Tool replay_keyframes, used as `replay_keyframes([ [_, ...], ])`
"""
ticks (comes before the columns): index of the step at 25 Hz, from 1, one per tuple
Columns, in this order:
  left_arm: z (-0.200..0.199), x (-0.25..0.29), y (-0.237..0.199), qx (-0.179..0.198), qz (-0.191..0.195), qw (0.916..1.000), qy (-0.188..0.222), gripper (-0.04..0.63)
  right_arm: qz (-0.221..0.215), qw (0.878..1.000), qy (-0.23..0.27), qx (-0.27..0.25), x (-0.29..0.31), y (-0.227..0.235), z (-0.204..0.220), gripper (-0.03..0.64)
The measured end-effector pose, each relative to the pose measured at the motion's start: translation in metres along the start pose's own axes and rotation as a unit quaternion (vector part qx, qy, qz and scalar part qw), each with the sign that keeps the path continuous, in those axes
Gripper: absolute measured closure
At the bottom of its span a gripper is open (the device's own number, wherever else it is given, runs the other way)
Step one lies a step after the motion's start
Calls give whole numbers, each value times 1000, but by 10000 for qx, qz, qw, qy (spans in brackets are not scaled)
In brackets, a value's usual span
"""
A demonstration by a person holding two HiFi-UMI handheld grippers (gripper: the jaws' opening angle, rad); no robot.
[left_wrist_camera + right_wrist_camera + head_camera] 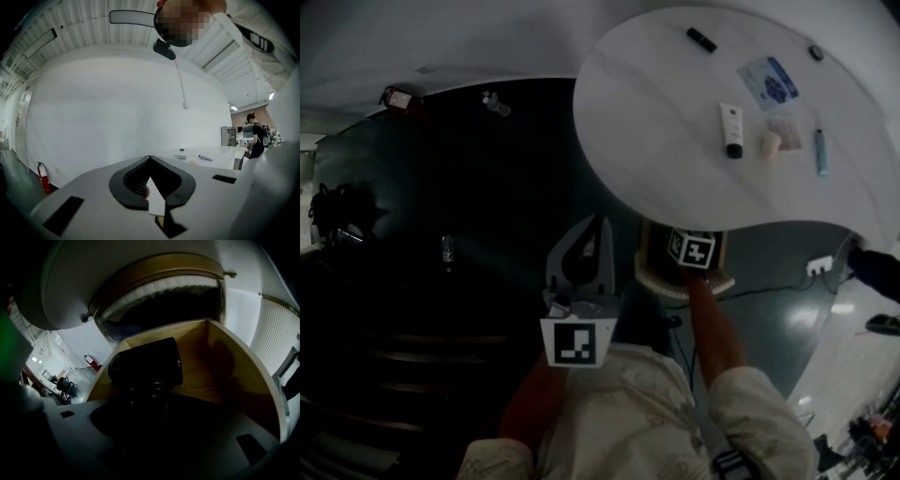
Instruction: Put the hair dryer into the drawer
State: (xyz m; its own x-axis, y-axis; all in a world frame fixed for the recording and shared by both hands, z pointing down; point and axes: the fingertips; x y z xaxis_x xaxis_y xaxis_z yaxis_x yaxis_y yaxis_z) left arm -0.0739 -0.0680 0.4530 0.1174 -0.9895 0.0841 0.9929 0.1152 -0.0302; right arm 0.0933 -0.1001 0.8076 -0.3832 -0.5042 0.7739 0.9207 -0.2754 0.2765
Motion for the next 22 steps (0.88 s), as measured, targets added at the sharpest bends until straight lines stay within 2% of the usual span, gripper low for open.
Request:
replay_keyframes([
  [7,-1,7,10,34,110,9999,56,594,181,9995,-227,117,15,15,16,360],
  [15,5,1,12,9,103,9999,13,594,143,9993,-290,162,25,20,28,360],
  [22,5,2,18,-41,218,9998,5,594,262,9992,-273,-103,12,12,19,346],
])
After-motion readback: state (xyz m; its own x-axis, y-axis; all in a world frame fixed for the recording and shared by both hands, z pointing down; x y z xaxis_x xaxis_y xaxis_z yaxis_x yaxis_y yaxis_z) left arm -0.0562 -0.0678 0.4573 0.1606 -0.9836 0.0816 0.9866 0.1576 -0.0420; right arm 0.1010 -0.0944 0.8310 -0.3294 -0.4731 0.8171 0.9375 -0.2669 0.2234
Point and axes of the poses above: the fingertips, and each gripper's own axes: x forward along the fingers, y to its right, z out of its underside, and after that the axes turned 4 degrees about y, right-handed
